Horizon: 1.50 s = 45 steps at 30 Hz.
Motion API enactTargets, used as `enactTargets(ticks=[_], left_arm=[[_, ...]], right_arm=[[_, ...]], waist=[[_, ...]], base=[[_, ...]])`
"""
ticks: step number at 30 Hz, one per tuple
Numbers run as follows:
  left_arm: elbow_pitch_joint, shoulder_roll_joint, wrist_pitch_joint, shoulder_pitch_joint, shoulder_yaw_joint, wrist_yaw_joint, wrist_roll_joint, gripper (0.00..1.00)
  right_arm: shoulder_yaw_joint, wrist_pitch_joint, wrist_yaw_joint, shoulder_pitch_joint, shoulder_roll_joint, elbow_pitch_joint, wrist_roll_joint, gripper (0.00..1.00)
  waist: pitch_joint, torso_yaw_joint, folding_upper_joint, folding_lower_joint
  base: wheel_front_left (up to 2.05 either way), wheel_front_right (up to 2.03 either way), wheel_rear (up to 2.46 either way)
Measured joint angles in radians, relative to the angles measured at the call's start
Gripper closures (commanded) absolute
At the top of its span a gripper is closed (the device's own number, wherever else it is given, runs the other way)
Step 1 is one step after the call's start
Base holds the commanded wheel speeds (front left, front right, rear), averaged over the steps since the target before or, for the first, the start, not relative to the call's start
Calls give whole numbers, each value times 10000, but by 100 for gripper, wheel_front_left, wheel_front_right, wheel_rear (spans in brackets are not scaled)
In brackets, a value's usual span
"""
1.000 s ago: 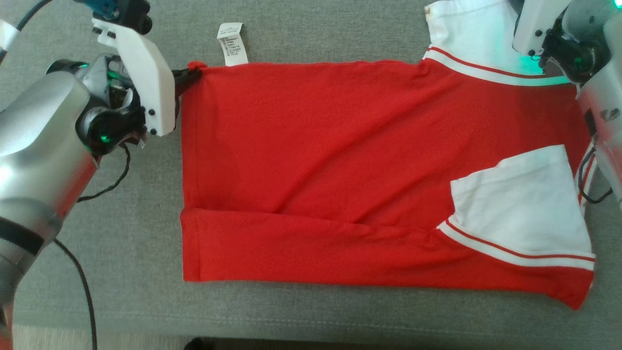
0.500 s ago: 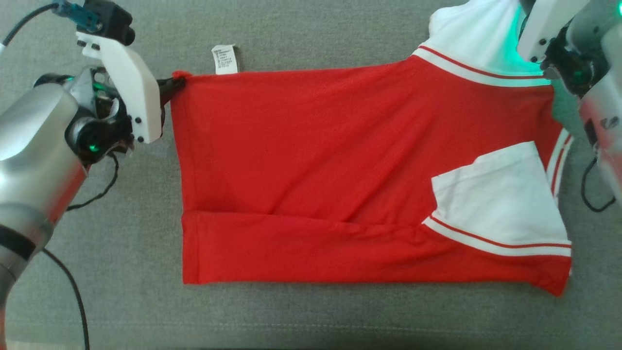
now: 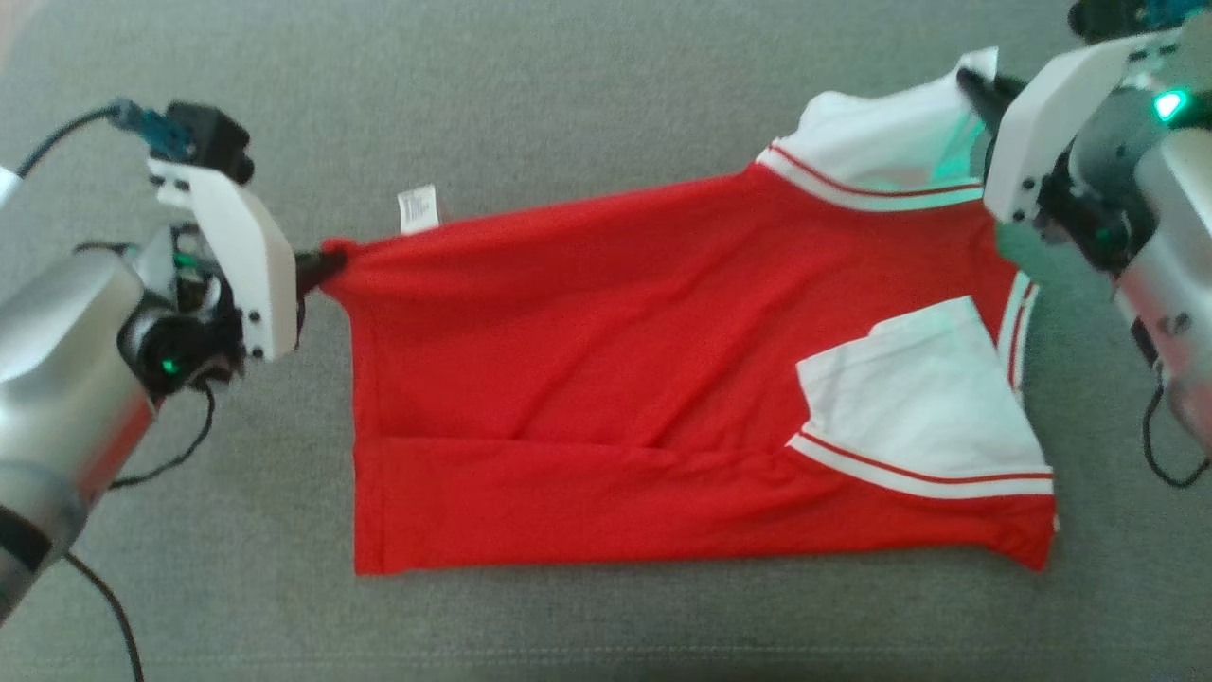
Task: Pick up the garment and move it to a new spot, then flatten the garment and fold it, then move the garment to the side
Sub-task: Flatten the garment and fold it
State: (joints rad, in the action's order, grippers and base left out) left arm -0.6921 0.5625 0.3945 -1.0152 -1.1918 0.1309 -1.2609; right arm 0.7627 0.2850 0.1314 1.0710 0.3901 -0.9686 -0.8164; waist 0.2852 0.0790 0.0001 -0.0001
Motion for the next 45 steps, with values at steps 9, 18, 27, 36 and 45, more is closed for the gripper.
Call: enactTargets(ticks=[9, 18, 27, 36, 45], left_arm=[[479, 428, 556, 562, -497, 0, -284, 100], [1223, 953, 1572, 1322, -926, 2, -387, 100], [1432, 1049, 1887, 1353, -988, -2, -385, 100], [1360, 851, 1908, 1941, -1093, -2, -485, 45], [1185, 698, 1361, 1939, -917, -4, -533, 0]], right_arm=[[1300, 1026, 0, -1085, 715, 1285, -940, 100], [2167, 2499, 0, -2000, 1557, 2546, -1879, 100], [2368, 3593, 0, -2406, 1870, 2984, -2445, 100], [2424, 4621, 0, -3016, 1854, 2936, -2801, 0], [1776, 4111, 0, -3284, 1852, 3281, -3037, 0]], waist=[[-937, -320, 0, 0], [-1662, -684, 0, 0], [-1844, -734, 0, 0], [-1985, -679, 0, 0], [-2231, -622, 0, 0]], base=[[0, 0, 0], [0, 0, 0], [0, 0, 0], [0, 0, 0], [0, 0, 0]])
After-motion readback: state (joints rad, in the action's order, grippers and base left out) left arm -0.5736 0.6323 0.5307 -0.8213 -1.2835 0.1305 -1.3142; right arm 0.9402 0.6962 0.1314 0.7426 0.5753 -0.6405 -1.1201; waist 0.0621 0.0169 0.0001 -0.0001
